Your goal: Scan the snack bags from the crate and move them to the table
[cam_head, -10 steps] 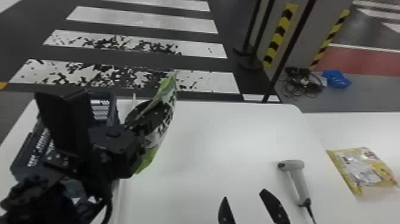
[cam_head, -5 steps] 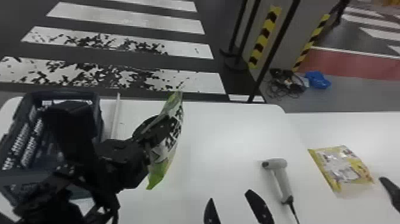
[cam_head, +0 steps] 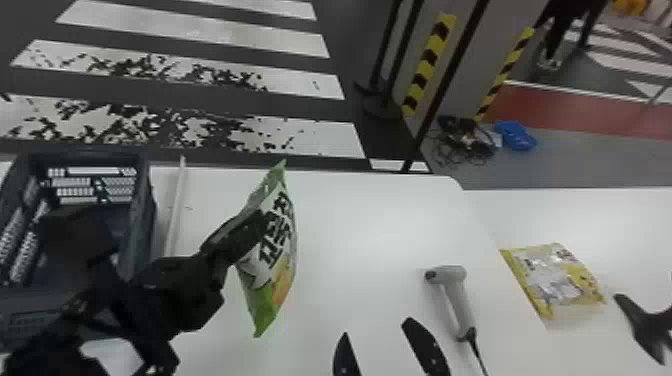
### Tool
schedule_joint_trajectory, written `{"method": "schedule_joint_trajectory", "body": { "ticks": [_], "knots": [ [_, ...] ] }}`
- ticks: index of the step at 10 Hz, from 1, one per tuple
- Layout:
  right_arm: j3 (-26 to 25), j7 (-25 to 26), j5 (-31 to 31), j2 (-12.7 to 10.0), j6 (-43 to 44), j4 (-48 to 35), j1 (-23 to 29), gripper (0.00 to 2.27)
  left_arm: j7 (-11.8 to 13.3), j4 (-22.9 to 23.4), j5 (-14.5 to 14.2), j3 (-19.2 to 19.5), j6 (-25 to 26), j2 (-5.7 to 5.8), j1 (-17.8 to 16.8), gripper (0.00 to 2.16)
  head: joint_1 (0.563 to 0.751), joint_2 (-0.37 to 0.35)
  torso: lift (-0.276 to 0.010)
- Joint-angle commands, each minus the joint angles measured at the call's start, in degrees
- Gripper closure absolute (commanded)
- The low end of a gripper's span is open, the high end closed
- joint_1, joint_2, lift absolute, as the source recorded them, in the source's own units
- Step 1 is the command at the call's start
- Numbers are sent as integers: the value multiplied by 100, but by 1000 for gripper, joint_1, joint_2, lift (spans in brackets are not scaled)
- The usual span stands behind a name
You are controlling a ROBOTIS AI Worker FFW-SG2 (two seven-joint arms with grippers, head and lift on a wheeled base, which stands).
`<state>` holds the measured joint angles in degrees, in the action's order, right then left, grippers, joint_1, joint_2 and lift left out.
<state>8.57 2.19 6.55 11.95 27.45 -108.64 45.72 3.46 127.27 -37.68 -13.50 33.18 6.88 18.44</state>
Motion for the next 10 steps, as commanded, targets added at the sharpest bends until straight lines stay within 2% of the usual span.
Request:
{"method": "schedule_joint_trajectory", "body": {
  "ticks": [1,3,5,6,7,9,10],
  "knots": [
    [4,0,-13,0,-17,1,-19,83,76,-264,-204,172,-70,-37,107,2142,695,-277,-95],
    [40,0,-49,0,-17,-8,-28,83,330,-677,-248,163,-52,-90,134,2142,695,-255,-95],
    [40,0,-49,0,-17,-17,-37,83,946,-1485,-793,242,-52,-151,-51,2142,695,-271,-95],
    [40,0,-49,0,-17,1,-37,83,1244,-1934,-1206,400,1,-213,-200,2142,695,-276,-95],
    [40,0,-49,0,-17,1,-37,83,1385,-2303,-1312,523,89,-266,-385,2138,695,-286,-95],
    [22,0,-49,0,-17,10,-46,83,1517,-2892,-1320,576,300,-310,-780,2142,695,-273,-95],
    [22,0,-49,0,-17,10,-46,83,1543,-3173,-1206,602,423,-415,-982,2138,695,-272,-95]
  ]
}}
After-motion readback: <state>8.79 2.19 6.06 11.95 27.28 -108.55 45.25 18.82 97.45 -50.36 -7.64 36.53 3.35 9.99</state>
